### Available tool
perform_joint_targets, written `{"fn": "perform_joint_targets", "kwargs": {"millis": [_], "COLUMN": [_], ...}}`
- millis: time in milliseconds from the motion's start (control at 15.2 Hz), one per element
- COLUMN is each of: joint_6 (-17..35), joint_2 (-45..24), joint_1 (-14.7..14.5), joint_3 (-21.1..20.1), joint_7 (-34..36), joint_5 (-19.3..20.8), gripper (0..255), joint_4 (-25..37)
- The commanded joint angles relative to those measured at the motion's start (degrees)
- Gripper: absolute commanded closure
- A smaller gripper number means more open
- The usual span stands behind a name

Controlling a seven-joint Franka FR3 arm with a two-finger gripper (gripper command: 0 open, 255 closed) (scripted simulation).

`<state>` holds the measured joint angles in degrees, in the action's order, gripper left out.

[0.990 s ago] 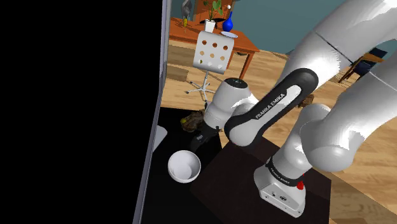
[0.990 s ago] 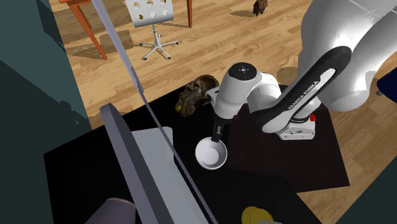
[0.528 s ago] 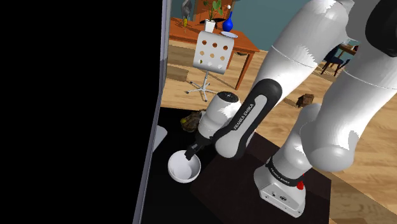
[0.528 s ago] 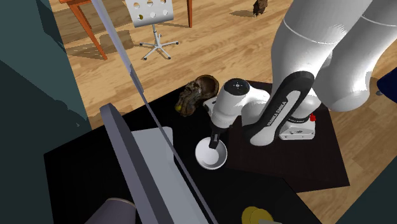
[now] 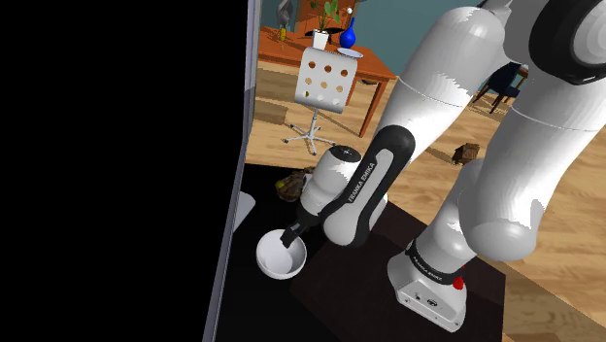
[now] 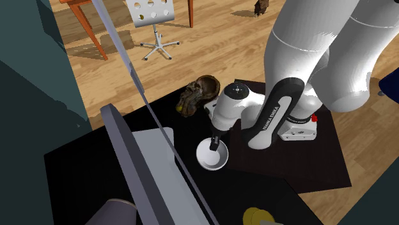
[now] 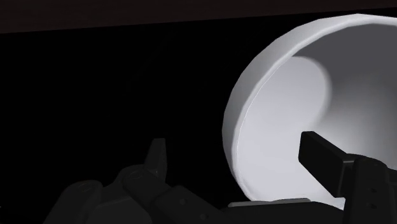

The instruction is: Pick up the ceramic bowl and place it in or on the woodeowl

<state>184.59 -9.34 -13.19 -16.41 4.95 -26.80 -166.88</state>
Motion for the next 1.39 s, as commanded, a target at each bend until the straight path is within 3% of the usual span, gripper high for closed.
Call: {"fn": "perform_joint_targets", "kwargs": {"millis": [0, 66, 132, 726, 858, 990, 1122, 1320], "joint_6": [0.0, 0.0, 0.0, 0.02, -2.45, -4.83, -7.08, -10.67], "joint_2": [0.0, 0.0, 0.0, -0.02, 2.99, 6.0, 8.96, 13.24], "joint_1": [0.0, 0.0, 0.0, 0.01, -3.12, -7.38, -10.18, -8.84], "joint_3": [0.0, 0.0, 0.0, -0.01, 3.02, 7.92, 12.15, 12.27], "joint_7": [0.0, 0.0, 0.0, 0.0, 0.65, 3.28, 7.69, 11.87], "joint_5": [0.0, 0.0, 0.0, 0.0, 0.31, 3.39, 9.12, 14.66], "gripper": [0, 0, 255, 255, 255, 255, 255, 255], "joint_4": [0.0, 0.0, 0.0, 0.01, -0.6, -1.35, -2.13, -2.86]}}
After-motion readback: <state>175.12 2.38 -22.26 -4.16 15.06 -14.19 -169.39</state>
